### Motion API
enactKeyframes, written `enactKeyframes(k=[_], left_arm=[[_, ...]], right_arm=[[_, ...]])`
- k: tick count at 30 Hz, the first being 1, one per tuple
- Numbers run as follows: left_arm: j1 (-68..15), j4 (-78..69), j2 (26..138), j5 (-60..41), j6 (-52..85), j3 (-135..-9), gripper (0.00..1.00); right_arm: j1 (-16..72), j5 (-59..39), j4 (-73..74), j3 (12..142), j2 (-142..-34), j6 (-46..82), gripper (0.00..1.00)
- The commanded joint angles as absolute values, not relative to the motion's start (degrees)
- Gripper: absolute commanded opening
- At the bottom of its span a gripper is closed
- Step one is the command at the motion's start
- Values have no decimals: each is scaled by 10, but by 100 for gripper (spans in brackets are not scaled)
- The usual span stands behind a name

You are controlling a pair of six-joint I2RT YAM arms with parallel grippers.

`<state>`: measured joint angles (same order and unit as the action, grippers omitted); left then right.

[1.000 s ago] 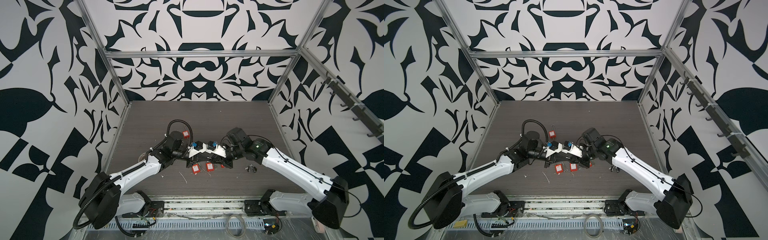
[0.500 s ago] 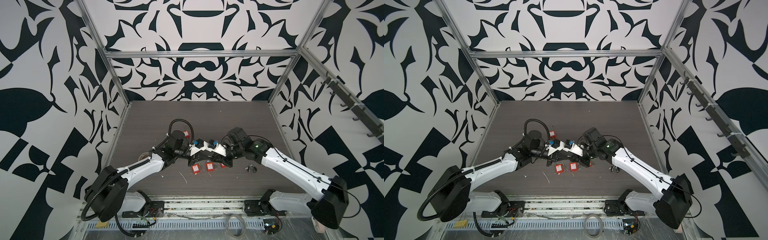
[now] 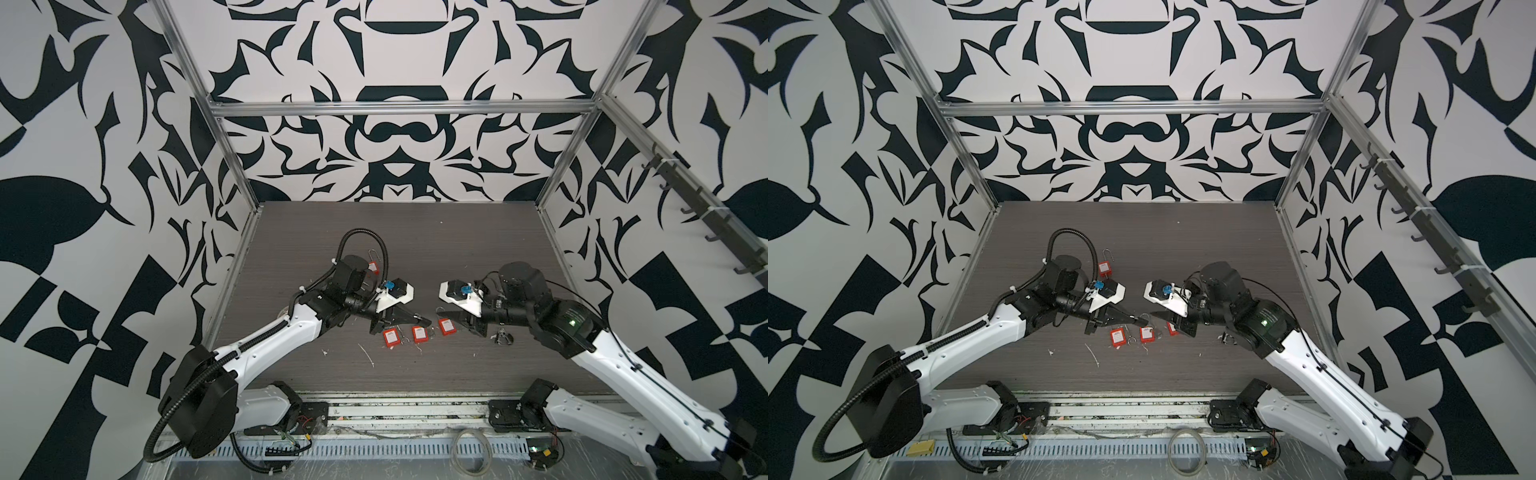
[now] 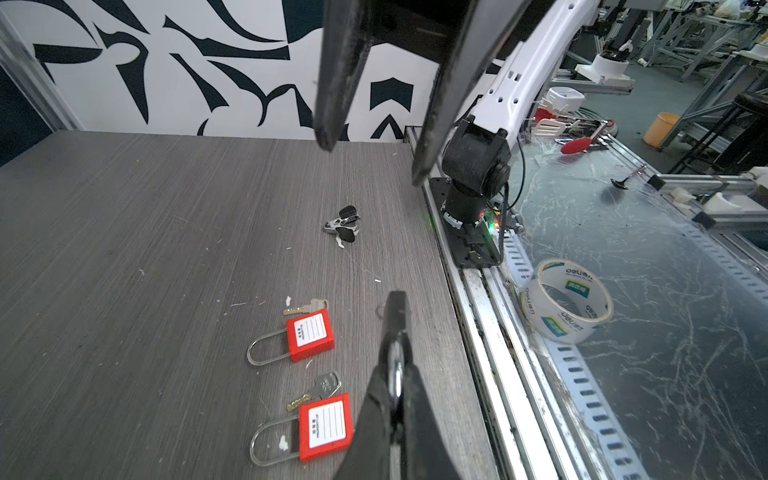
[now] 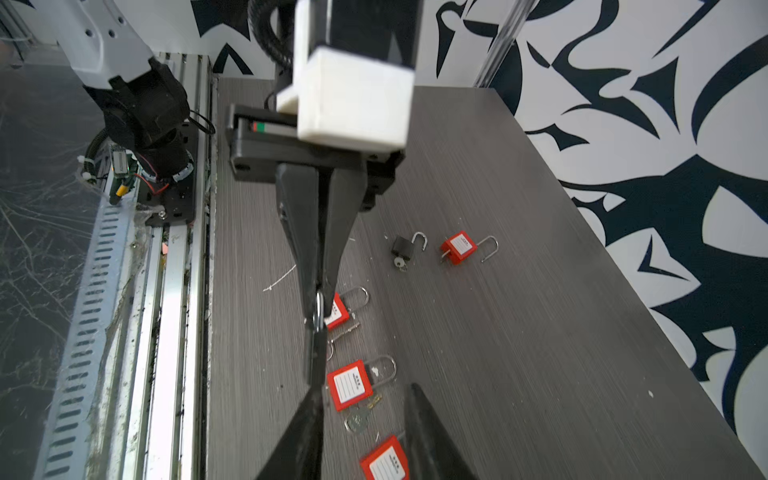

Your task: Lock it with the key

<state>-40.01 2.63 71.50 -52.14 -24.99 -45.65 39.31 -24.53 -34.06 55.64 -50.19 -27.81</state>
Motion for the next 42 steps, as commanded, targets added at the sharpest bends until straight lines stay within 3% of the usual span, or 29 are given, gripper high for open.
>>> enactKeyframes(k=[1,17,24,42], left_arm=[[-397,32,698,-549,-255,-459,0],[-398,35,693,-538,-249,-459,0],[-401,40,692,-534,-253,-459,0],[-412,39,697,-529,-256,-457,0]], right_arm=[[388,-253,-397,553,-514,-270,33],[389,-318,-378,540,-558,-267,23],[389,-323,-382,538,-566,-264,24],[394,-338,-351,543,-607,-256,11]])
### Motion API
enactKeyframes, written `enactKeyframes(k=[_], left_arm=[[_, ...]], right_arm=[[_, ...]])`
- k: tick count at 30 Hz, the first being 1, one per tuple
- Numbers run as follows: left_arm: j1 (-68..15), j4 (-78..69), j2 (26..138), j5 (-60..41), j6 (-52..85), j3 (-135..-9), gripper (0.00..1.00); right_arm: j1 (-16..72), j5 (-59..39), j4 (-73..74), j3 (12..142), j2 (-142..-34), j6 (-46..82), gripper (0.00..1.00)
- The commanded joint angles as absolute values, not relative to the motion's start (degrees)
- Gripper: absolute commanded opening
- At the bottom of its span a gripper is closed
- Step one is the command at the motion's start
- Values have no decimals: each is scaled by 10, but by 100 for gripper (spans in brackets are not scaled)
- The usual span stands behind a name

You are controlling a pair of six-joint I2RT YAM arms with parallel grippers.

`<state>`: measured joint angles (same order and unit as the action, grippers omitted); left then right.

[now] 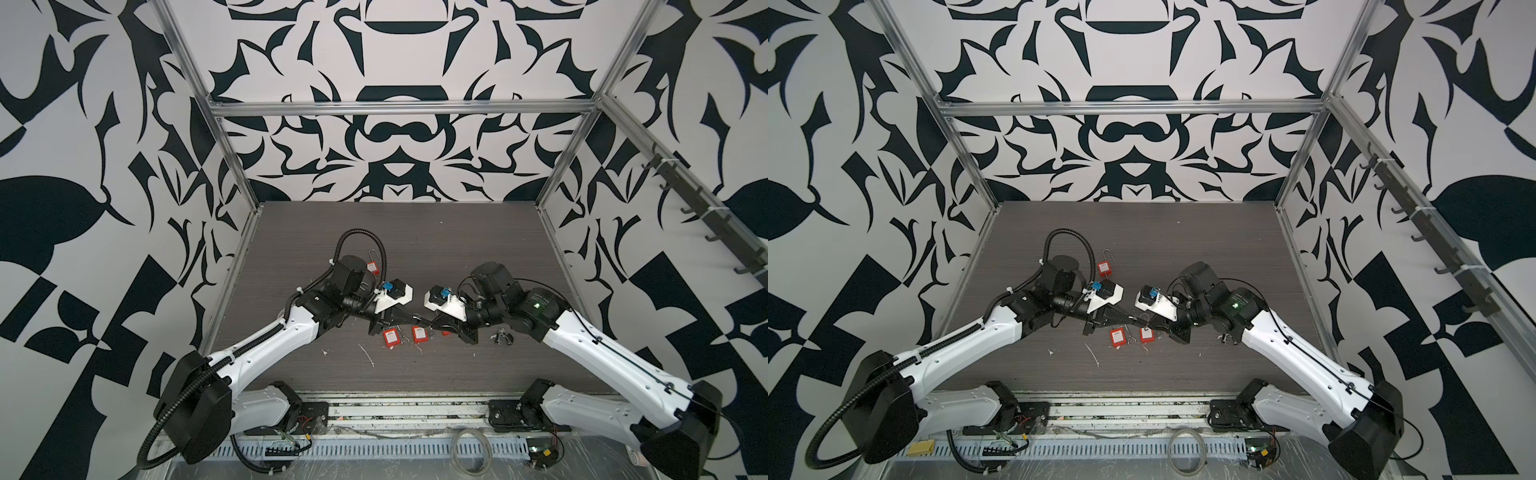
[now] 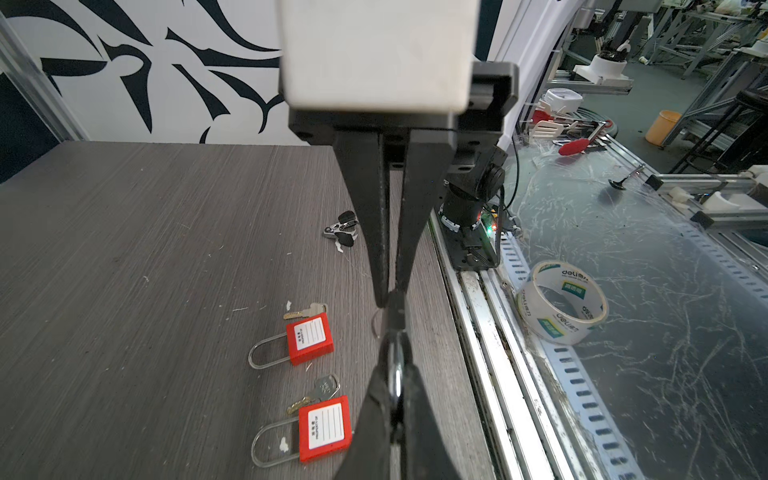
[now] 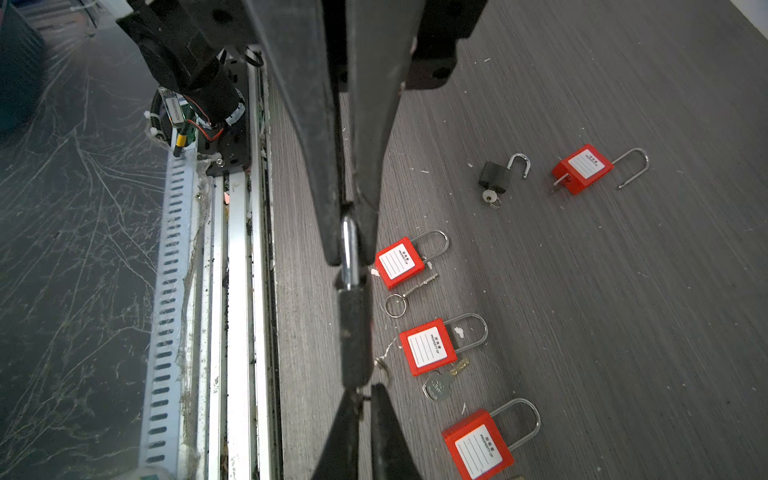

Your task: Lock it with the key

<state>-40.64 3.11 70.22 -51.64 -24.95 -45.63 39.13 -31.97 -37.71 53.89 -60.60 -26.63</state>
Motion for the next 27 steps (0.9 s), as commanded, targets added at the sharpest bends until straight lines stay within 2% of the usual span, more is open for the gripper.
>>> enactKeyframes(k=[1,5,21,27], left_arm=[[-412,39,697,-528,-256,-458,0],[-412,44,695,-524,-261,-459,0],[-391,155,647,-477,-322,-472,0],[-383,259,656,-435,-349,-506,0]], right_arm=[[394,-340,-351,543,-608,-256,9],[394,-335,-368,545,-611,-268,0],[377,-321,-413,525,-623,-309,0],[370,-311,-377,527,-640,-279,0]])
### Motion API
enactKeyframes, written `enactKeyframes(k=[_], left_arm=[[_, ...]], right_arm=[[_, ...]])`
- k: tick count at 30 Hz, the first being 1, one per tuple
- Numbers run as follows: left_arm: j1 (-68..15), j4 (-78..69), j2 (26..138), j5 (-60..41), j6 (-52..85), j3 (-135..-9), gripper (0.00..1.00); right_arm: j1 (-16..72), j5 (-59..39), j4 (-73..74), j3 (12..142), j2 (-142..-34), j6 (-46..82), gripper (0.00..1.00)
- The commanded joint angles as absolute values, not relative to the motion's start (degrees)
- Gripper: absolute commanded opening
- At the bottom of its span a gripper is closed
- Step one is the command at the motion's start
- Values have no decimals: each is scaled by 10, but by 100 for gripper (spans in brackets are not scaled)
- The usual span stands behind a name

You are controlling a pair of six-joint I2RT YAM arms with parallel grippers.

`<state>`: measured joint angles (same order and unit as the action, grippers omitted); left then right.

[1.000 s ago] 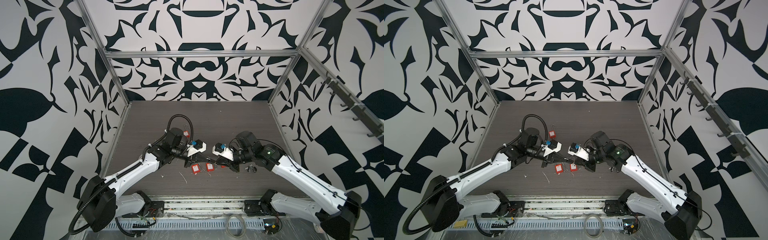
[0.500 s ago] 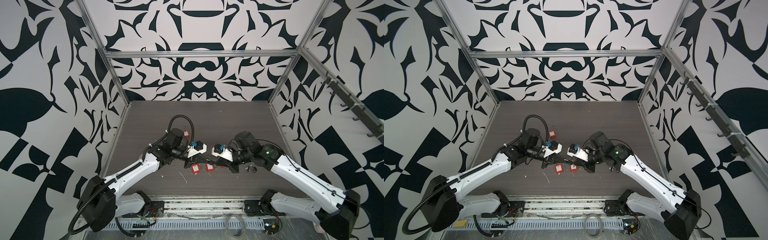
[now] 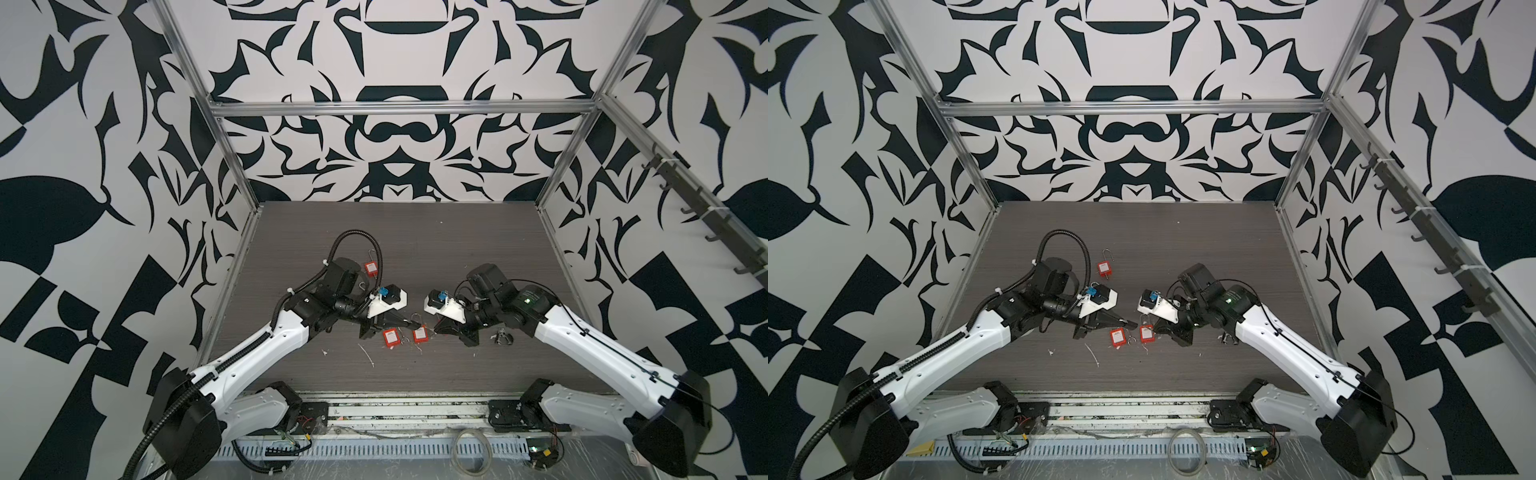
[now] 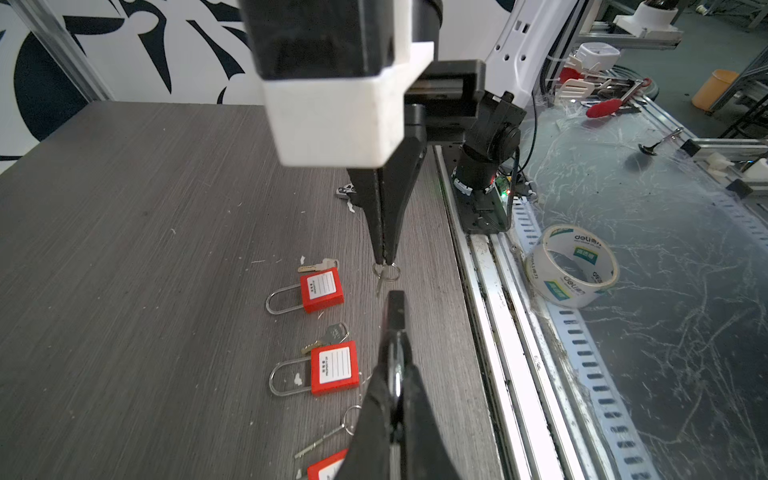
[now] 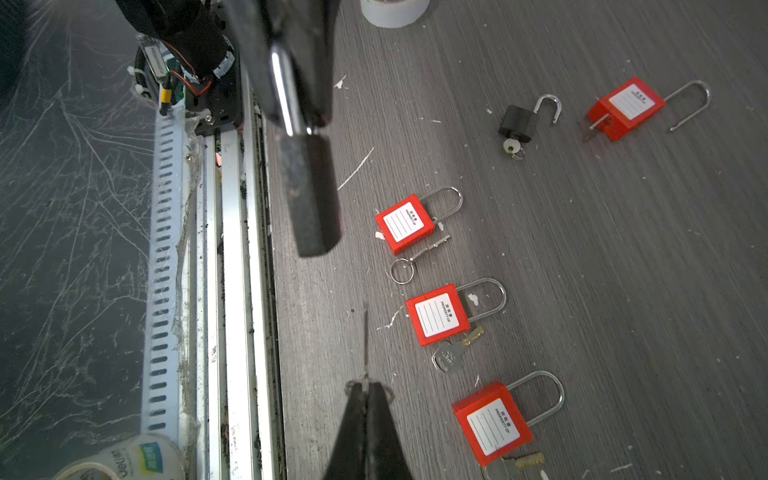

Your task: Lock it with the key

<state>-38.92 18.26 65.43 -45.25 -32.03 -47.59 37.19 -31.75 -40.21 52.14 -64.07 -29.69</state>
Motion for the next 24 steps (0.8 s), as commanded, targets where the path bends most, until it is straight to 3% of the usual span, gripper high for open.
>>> enactKeyframes(k=[1,6,11,17,24], left_arm=[[-379,297,662,-430,-359,-519,0],[-365,452,691,-387,-398,-568,0],[-360,555,725,-336,-408,-584,0],[-358,604,787,-278,-412,-579,0],[-329,654,873,-249,-477,-592,0]], right_arm=[[370,-304,-361,525,-641,-261,0],[369,-218,-292,514,-654,-145,0],[368,-196,-256,509,-666,-89,0],[366,-119,-239,504,-673,-56,0],[366,-125,-181,458,-671,-21,0]])
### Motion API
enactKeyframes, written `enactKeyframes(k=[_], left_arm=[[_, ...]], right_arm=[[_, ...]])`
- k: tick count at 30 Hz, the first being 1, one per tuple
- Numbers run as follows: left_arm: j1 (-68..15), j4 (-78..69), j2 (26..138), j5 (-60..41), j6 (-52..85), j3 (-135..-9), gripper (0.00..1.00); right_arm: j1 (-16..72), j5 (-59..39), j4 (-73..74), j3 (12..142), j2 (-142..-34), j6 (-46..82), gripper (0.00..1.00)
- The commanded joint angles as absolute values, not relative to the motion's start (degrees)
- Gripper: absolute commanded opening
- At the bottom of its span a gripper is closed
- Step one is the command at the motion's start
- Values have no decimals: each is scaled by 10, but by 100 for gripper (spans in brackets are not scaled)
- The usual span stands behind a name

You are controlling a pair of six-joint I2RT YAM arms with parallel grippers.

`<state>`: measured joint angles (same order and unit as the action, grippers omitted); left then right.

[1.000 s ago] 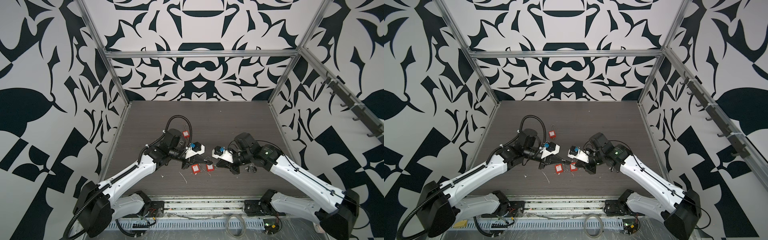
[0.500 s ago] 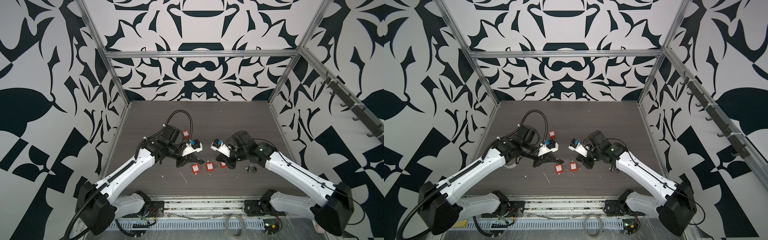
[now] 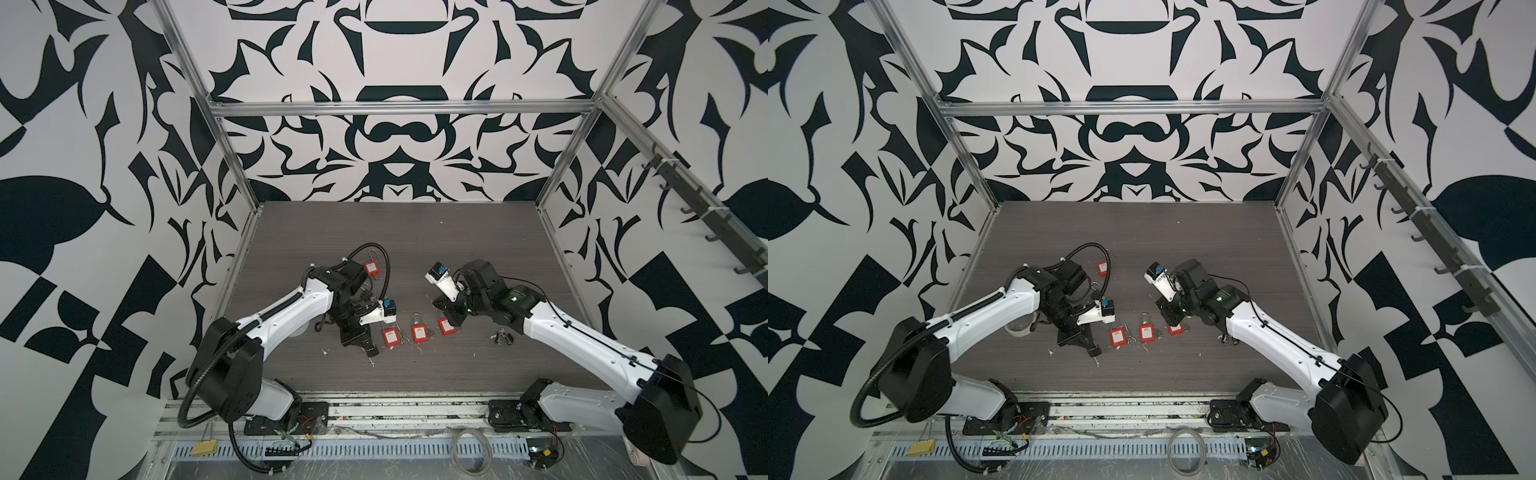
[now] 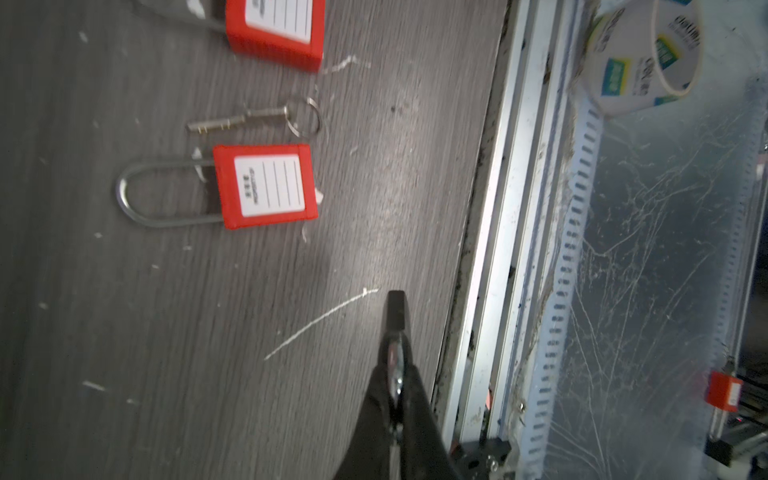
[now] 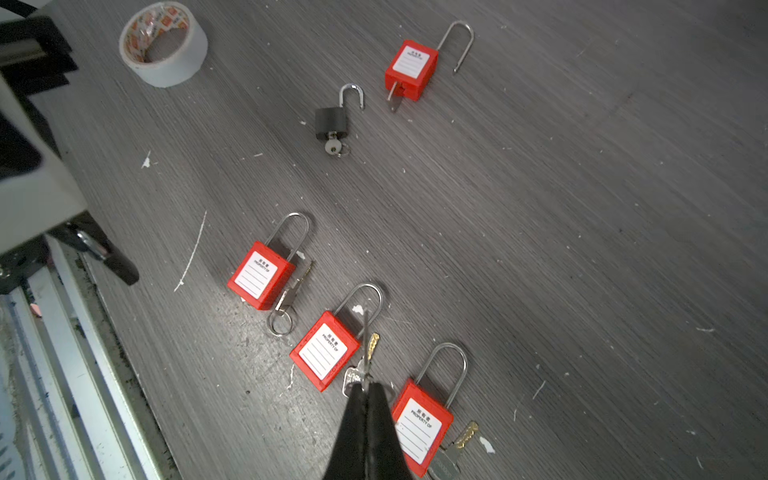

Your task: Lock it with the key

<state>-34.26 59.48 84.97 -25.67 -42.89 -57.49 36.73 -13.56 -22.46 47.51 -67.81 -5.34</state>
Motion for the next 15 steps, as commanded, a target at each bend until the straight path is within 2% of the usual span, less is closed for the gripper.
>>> enactKeyframes(k=[1,6,15], left_arm=[[-328,652,883,-253,-482,-594,0],[-322,645,939,-243,-494,-607,0],[-296,642,1021,-228,-531,-638,0]], right_arm=[[366,-132,-173,453,-672,-13,0],[367,-186,-138,435,-685,26,0],[394,-199,-165,449,-696,100,0]])
